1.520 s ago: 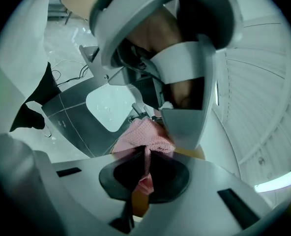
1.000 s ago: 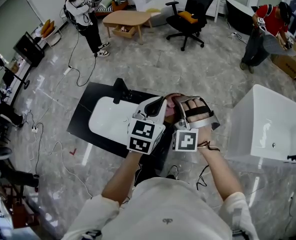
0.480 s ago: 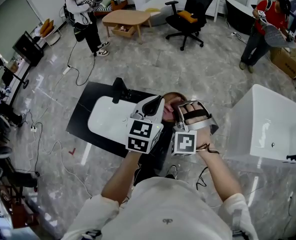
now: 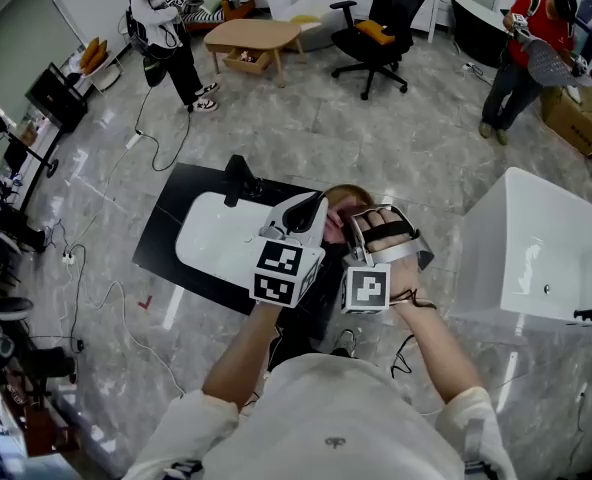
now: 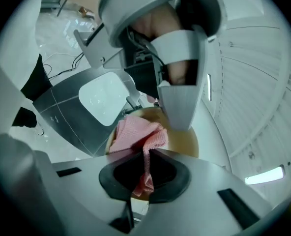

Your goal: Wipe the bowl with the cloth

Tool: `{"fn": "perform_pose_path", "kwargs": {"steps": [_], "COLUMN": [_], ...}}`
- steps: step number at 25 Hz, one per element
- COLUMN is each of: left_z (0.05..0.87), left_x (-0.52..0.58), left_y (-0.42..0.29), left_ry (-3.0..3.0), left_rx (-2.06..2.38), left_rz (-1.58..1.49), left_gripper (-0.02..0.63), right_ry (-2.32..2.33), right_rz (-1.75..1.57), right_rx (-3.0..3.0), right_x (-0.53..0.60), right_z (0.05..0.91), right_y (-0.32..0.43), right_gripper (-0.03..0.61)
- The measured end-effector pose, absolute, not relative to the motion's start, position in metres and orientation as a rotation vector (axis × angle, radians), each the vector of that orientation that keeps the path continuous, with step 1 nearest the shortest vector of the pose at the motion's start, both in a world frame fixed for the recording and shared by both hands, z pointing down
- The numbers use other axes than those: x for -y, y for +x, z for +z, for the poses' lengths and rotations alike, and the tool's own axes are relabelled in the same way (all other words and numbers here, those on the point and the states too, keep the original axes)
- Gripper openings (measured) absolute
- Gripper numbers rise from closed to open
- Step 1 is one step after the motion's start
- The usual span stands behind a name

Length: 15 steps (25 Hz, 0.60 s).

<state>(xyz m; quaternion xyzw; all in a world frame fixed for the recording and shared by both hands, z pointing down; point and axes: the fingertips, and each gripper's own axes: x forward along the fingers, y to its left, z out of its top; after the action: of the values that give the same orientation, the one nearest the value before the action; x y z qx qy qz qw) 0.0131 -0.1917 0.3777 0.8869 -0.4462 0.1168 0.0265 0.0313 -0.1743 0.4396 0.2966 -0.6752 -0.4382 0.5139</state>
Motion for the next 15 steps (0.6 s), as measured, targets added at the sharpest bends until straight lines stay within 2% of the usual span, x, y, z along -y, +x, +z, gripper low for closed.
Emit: {"fn": "perform_pose_path", "kwargs": {"steps": [11,15], "left_z": [0.378,0.38], "left_x": [0.187,0.188], "left_y": [0.022,0.018], "left_ry": [2.731,2.726], "left_rx": [1.335,1.362], "left_rz": [0.349,0.332], "left_gripper": [0.025,0.025], "right_ry": [0.854,0.832], "right_rz": [-1.115,-0.998], "right_rx": [1.54,1.632], "right_x": [0.19,0.185], "right_z": [0.411,0.426], "right_y": [0.048,0.048], "right_gripper": [0.015,0.015]}}
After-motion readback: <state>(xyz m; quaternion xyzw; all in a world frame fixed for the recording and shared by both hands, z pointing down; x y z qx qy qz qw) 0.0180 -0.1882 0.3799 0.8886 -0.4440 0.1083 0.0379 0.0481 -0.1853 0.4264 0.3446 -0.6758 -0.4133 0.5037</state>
